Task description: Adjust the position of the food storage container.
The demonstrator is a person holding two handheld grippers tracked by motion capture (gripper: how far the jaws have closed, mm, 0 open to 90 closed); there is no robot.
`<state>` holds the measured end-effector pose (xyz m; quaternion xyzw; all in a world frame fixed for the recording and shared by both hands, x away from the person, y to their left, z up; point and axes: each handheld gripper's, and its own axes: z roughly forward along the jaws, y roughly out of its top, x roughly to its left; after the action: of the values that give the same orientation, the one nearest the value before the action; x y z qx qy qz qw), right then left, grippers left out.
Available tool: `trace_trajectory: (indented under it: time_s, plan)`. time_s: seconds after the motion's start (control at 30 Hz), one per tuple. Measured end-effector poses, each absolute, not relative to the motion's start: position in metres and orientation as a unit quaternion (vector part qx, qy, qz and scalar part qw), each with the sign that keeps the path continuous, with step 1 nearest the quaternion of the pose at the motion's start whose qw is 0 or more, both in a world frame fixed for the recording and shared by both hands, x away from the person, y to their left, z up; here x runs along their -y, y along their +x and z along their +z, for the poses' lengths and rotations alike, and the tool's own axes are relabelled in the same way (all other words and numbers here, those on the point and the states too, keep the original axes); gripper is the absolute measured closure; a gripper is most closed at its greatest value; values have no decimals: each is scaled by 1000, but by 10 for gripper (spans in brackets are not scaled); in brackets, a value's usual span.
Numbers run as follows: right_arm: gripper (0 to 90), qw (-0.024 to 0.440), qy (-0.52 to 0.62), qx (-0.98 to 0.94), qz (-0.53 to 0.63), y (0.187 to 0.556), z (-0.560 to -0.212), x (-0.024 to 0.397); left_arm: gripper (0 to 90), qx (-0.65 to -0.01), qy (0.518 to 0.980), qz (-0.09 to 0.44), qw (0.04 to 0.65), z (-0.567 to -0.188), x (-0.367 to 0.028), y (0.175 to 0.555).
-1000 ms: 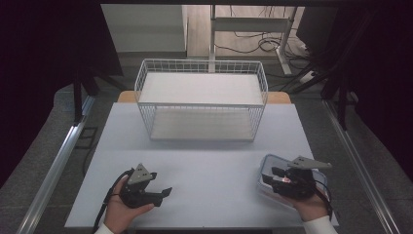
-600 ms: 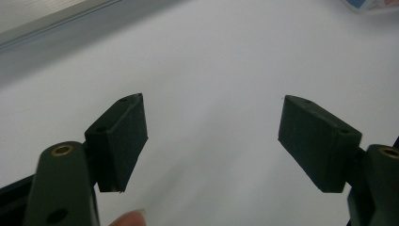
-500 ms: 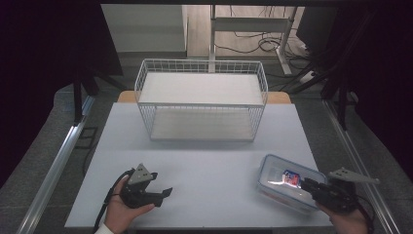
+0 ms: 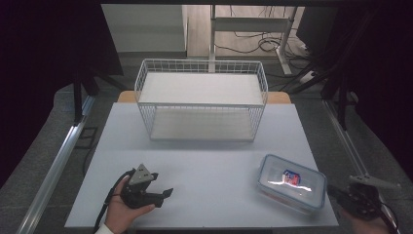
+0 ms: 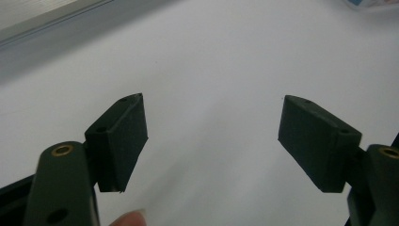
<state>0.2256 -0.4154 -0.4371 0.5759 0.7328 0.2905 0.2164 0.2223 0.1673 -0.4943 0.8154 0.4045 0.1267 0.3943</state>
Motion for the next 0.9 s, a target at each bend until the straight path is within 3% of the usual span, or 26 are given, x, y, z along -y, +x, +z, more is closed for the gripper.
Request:
trace_trajectory:
  time_s: [0.9]
  plan:
    - [887, 184, 585, -757, 228, 250, -467, 409, 242, -404, 818, 128, 388, -495, -167, 223]
